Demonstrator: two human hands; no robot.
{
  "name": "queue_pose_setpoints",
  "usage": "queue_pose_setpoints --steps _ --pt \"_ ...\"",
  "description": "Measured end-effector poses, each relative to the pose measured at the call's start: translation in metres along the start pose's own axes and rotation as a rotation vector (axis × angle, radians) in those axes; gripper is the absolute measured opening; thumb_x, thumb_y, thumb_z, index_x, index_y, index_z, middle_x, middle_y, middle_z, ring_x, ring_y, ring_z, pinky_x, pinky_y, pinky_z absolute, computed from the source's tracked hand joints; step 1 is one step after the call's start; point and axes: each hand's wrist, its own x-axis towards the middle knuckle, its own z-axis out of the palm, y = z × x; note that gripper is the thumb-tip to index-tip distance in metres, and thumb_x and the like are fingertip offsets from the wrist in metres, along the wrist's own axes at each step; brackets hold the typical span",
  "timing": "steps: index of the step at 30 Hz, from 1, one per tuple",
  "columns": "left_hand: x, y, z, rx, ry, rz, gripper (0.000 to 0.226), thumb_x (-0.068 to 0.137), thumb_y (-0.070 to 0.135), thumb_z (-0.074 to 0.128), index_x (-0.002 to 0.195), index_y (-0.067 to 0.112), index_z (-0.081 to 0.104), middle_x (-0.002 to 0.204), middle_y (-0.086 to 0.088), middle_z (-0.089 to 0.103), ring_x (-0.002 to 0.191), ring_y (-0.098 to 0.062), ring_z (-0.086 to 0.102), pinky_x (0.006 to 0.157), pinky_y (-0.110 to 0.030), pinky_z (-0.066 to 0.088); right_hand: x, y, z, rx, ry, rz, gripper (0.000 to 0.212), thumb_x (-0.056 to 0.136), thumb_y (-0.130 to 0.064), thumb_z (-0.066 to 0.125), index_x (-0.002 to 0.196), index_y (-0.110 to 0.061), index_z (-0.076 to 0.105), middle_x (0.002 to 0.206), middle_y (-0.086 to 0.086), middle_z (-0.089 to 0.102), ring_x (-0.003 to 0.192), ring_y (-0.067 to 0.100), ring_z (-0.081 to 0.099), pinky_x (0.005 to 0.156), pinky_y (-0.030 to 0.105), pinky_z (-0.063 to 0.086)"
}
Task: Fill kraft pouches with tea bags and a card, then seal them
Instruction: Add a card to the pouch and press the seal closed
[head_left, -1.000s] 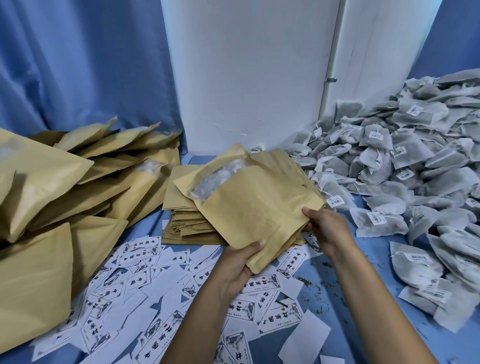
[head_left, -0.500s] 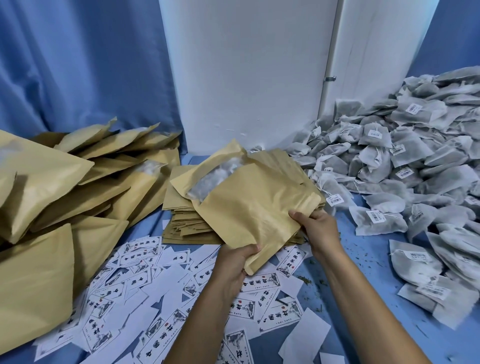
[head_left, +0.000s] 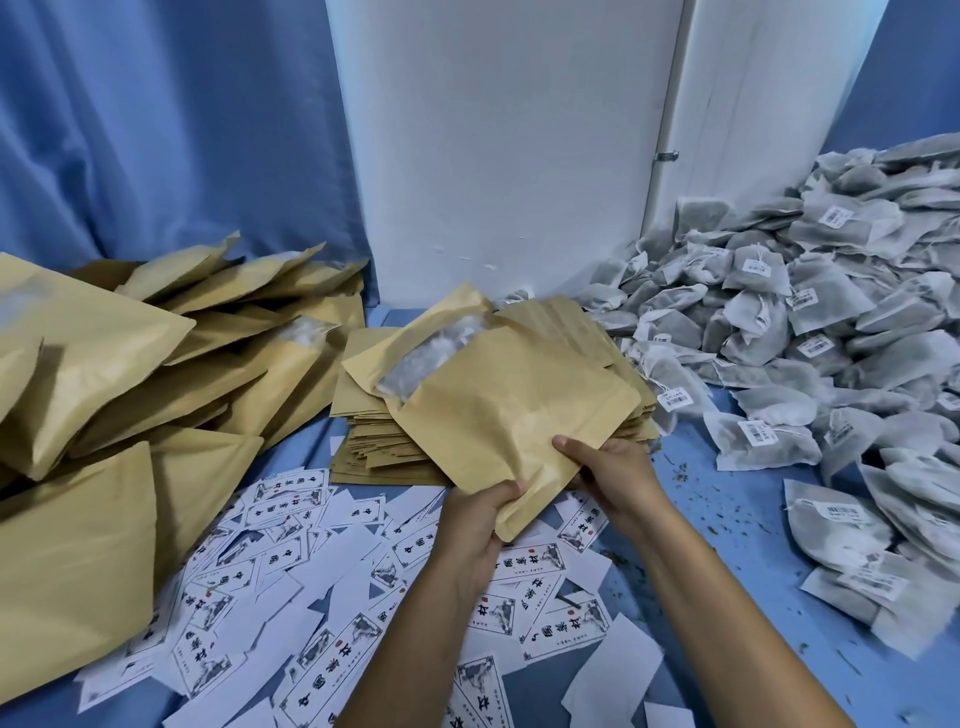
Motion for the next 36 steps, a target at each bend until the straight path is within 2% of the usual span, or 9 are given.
queue_pose_setpoints --steps 3,6,9,13,18,23,28,32,36 --pt "-0.001 0.000 0.000 0.040 0.015 0.007 0.031 0.080 -0.006 0.065 0.110 -0.003 0.061 0.087 -0.012 0.068 0.067 -0.020 0.062 0.041 -0.019 0.044 -0.001 0.002 0.003 -0.049 0.067 -0.069 0.015 0.079 -0.003 0.073 0.067 -0.001 0.062 0.055 0.003 0.065 0.046 0.014 0.060 0.048 0.022 0.050" --pt "0.000 0.001 -0.001 0.042 0.016 0.017 0.028 0.081 -0.006 0.064 0.108 -0.001 0.063 0.087 -0.011 0.070 0.068 -0.018 0.064 0.047 -0.021 0.047 -0.004 0.002 0.004 -0.038 -0.009 -0.027 0.010 0.079 -0.005 0.073 0.075 -0.001 0.066 0.072 0.010 0.070 0.061 0.020 0.066 0.058 0.028 0.054" --pt "0.001 0.000 -0.002 0.062 -0.002 0.021 0.027 0.081 -0.003 0.067 0.107 -0.001 0.063 0.091 -0.013 0.071 0.074 -0.020 0.067 0.052 -0.023 0.051 -0.008 0.003 0.005 -0.105 -0.099 -0.005 0.017 0.077 -0.004 0.076 0.067 -0.008 0.063 0.058 0.001 0.066 0.047 0.009 0.061 0.045 0.017 0.045" --pt "0.002 0.000 -0.006 0.129 -0.028 0.025 0.022 0.081 0.005 0.071 0.102 0.005 0.064 0.095 -0.011 0.073 0.084 -0.020 0.070 0.061 -0.025 0.055 -0.005 0.009 0.004 -0.148 0.007 -0.106 0.028 0.073 -0.006 0.079 0.054 -0.013 0.060 0.050 -0.001 0.059 0.042 0.011 0.051 0.042 0.018 0.040" --pt "0.003 0.005 -0.016 0.287 -0.026 0.051 0.021 0.078 0.016 0.077 0.096 0.010 0.068 0.087 -0.007 0.075 0.076 -0.018 0.071 0.072 -0.033 0.056 -0.006 0.013 0.005 -0.065 -0.117 0.010 0.019 0.074 -0.006 0.077 0.088 0.003 0.067 0.085 0.016 0.071 0.072 0.026 0.066 0.068 0.031 0.055" --pt "-0.001 0.009 -0.018 0.316 -0.120 0.023 0.020 0.082 0.013 0.073 0.099 0.004 0.068 0.083 -0.011 0.074 0.071 -0.021 0.071 0.063 -0.028 0.056 -0.007 0.016 0.008 -0.181 -0.062 -0.111 0.017 0.075 -0.010 0.078 0.074 -0.002 0.063 0.069 0.016 0.060 0.062 0.023 0.054 0.058 0.031 0.045" --pt "-0.003 0.014 -0.021 0.346 -0.073 0.025 0.015 0.082 0.005 0.071 0.092 -0.004 0.065 0.072 -0.016 0.071 0.057 -0.023 0.064 0.076 -0.046 0.056 -0.010 0.021 0.011 -0.173 -0.189 -0.014 0.020 0.077 -0.014 0.077 0.070 -0.002 0.062 0.058 0.011 0.056 0.051 0.020 0.049 0.053 0.030 0.045" --pt "-0.009 0.015 -0.019 0.506 -0.045 0.083 0.013 0.084 0.015 0.071 0.089 0.003 0.068 0.065 -0.011 0.071 0.048 -0.014 0.062 0.045 -0.020 0.047 -0.012 0.023 0.011 -0.203 -0.262 -0.044 0.011 0.079 -0.007 0.074 0.074 -0.001 0.066 0.067 0.015 0.063 0.059 0.022 0.053 0.056 0.030 0.042" --pt "-0.013 0.021 -0.023 0.573 -0.113 0.037 0.017 0.089 0.023 0.065 0.078 0.010 0.067 0.066 -0.010 0.070 0.057 -0.019 0.064 0.046 -0.021 0.036 -0.010 0.028 0.013 -0.109 -0.206 -0.050 0.018 0.079 -0.010 0.074 0.070 -0.003 0.059 0.052 0.005 0.051 0.051 0.018 0.042 0.050 0.026 0.038"
